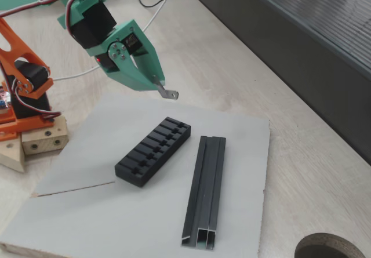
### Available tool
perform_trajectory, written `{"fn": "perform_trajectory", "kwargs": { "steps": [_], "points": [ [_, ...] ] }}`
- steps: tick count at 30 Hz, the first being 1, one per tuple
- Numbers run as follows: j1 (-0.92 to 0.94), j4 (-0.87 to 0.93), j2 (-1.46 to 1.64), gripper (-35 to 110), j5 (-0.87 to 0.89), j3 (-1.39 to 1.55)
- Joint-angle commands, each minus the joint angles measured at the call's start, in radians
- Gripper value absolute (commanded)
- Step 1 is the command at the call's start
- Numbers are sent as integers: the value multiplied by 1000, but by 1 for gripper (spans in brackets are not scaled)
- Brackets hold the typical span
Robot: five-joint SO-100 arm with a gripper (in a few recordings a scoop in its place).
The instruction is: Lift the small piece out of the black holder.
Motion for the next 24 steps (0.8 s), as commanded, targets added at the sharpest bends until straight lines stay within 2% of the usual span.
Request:
{"fn": "perform_trajectory", "kwargs": {
  "steps": [1,24],
  "points": [
    [-2,2,40,6,3,-17],
    [-2,14,38,6,6,-5]
  ]
}}
